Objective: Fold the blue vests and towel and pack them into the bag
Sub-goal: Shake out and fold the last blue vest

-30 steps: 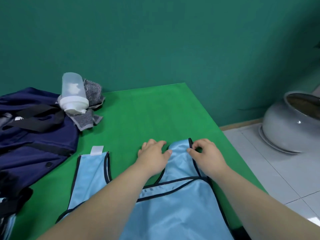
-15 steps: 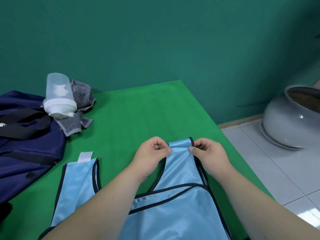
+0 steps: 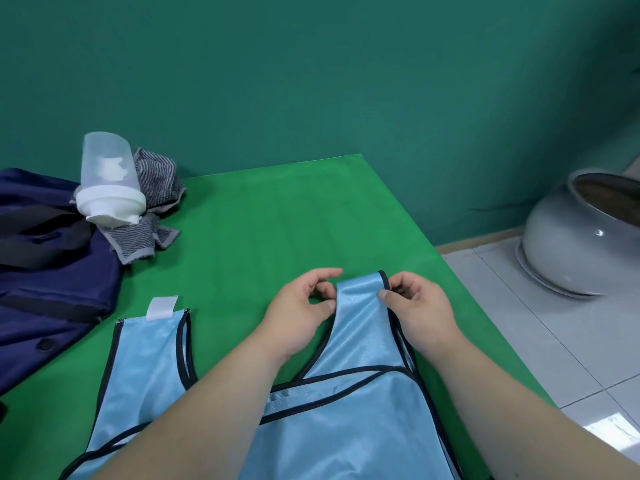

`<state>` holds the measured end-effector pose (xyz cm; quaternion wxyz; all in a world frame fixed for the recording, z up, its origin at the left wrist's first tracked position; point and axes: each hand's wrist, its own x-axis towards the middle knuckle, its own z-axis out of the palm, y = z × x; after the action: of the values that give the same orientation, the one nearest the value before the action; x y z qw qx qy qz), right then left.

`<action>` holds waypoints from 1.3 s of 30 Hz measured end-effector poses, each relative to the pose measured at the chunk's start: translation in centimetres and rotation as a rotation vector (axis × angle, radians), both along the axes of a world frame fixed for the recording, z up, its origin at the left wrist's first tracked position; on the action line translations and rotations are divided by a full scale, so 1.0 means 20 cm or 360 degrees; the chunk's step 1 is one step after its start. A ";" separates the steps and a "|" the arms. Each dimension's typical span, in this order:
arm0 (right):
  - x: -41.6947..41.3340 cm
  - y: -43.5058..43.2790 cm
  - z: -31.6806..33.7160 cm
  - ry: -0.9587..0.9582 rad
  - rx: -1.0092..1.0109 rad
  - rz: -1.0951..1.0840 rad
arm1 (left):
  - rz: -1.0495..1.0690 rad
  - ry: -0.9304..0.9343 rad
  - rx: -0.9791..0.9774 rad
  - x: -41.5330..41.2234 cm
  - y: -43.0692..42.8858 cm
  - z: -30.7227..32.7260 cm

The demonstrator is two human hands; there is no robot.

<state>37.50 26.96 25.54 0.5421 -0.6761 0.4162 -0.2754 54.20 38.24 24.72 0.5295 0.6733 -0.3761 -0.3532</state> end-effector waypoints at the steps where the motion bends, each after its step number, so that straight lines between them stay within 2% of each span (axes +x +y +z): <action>1: 0.00 0.00 0.00 0.0003 -0.0001 0.0002 | -0.0013 -0.0050 0.0020 0.00 0.00 0.00; 5: 0.00 0.00 -0.01 0.0010 -0.0024 0.0010 | -0.0017 -0.0075 0.0007 -0.01 0.00 0.02; 10: 0.01 -0.01 -0.03 0.0022 -0.0043 0.0014 | -0.0002 0.0074 -0.0062 -0.02 0.01 0.01; 15: 0.01 -0.01 -0.04 0.0008 -0.0034 0.0027 | -0.0055 -0.0120 0.0151 -0.03 -0.02 -0.03; 17: 0.01 -0.01 -0.04 0.0019 -0.0045 0.0026 | -0.0061 -0.0068 0.0177 -0.03 -0.03 -0.01; 21: 0.01 -0.01 -0.05 0.0008 -0.0053 0.0036 | -0.0100 0.0033 0.0106 -0.04 -0.01 0.05; 28: 0.01 -0.02 -0.06 0.0005 -0.0058 0.0015 | 0.0094 0.0225 -0.0092 -0.04 0.01 0.03; 32: 0.02 -0.03 -0.08 0.0054 -0.0085 0.0006 | 0.0199 0.0215 -0.0121 -0.03 0.04 0.02; 36: 0.02 -0.03 -0.09 0.0090 -0.0106 -0.0013 | 0.0150 0.0236 -0.0167 -0.03 0.04 0.02; 39: 0.02 -0.04 -0.09 0.0073 -0.0104 -0.0017 | 0.0152 0.0363 -0.0206 -0.03 0.04 0.01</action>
<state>37.93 26.21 23.67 0.5085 -0.6974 0.4229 -0.2761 53.64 39.06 24.99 0.6275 0.6104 -0.3029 -0.3768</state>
